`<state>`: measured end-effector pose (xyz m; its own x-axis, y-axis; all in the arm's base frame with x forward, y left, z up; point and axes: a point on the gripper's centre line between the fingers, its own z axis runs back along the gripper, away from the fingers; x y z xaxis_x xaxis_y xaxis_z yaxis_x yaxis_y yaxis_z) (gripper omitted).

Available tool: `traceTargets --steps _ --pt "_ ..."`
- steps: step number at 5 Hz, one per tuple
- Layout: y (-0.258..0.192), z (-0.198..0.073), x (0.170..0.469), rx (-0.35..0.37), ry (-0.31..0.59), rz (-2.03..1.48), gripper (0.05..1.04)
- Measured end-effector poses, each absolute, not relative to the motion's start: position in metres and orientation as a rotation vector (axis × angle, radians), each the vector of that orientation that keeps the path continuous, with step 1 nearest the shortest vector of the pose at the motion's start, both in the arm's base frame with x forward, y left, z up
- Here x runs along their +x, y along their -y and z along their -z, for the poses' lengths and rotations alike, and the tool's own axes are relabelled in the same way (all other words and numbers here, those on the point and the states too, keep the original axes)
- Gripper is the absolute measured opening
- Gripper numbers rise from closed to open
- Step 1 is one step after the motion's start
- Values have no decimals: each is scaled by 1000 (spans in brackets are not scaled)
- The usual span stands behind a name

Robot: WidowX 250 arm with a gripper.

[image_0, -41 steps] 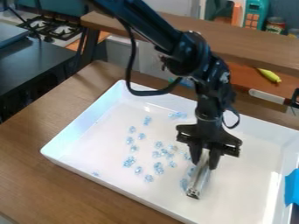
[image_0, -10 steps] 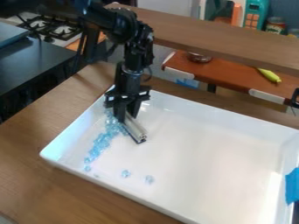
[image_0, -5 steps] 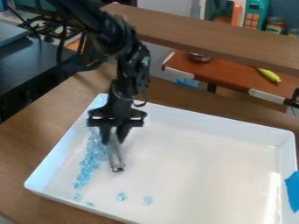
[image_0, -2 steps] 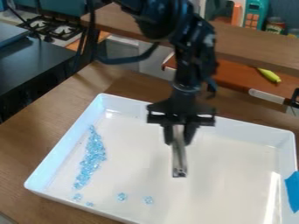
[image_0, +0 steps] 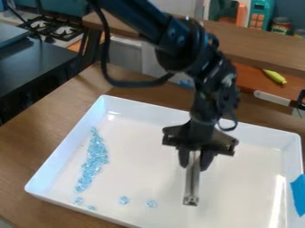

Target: Sweep into pile

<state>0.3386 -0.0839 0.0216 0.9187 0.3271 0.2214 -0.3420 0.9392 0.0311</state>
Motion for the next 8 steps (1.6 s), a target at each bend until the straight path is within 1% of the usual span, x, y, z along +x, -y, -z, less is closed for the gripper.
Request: traceTargets --steps 1,3,5,6,8 --pt "75 -9 332 94 244 -317 354" --pt "44 9 317 130 231 -307 354" --pt "4 9 313 127 225 -300 354" --pt "-10 10 307 136 246 -271 354" --pt "-57 10 295 180 244 -243 354"
